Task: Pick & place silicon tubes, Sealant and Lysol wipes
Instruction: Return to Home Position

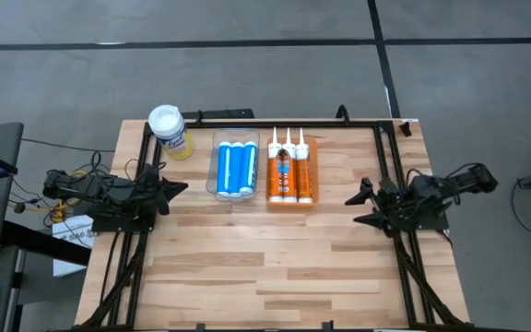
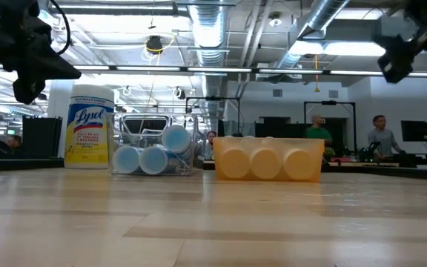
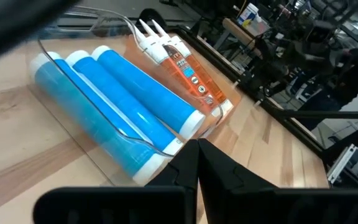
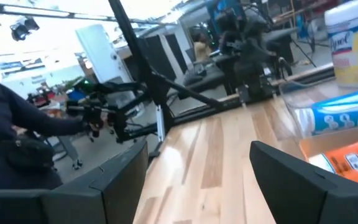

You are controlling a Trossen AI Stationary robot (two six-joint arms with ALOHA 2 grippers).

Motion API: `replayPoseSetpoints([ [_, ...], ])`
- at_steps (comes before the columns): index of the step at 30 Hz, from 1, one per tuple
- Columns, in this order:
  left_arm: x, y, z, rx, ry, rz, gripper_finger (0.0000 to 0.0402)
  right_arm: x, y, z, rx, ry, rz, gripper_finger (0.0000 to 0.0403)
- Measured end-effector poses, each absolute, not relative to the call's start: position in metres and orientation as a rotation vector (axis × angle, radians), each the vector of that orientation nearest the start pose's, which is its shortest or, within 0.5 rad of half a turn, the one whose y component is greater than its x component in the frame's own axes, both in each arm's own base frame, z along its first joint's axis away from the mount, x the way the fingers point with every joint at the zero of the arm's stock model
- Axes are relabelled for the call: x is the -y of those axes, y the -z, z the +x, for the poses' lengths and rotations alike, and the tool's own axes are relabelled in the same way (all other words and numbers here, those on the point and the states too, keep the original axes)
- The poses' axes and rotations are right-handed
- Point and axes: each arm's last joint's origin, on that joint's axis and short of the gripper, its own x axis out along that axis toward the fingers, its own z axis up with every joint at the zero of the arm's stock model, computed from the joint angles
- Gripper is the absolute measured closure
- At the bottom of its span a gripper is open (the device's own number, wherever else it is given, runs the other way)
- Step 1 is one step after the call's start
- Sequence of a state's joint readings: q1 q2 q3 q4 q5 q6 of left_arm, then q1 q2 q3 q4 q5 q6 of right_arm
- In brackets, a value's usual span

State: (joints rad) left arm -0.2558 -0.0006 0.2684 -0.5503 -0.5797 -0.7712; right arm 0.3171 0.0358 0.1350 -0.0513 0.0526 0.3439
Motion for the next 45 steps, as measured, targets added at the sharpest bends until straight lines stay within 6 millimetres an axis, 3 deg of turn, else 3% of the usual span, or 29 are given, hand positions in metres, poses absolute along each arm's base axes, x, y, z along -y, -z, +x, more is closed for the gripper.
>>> replayPoseSetpoints([
  [5,0.001,-0.201,0.066,-0.119,-0.406,-0.645,0.0401,-0.027,-0.186,0.092,0.01,-0.263,0.367,0.0127],
  [9,0.001,-0.198,0.069,-0.11,-0.404,-0.624,0.0401,-0.026,-0.189,0.09,0.059,-0.302,0.349,0.0127],
  [17,0.006,-0.171,0.084,-0.078,-0.369,-0.634,0.0401,-0.025,-0.19,0.09,0.068,-0.33,0.331,0.0127],
  [30,0.009,-0.17,0.086,-0.123,-0.249,-0.545,0.0401,-0.026,-0.174,0.093,0.033,-0.327,0.36,0.0127],
  [45,0.008,-0.168,0.086,-0.128,-0.299,-0.505,0.0401,-0.026,-0.169,0.094,-0.011,-0.316,0.334,0.0127],
])
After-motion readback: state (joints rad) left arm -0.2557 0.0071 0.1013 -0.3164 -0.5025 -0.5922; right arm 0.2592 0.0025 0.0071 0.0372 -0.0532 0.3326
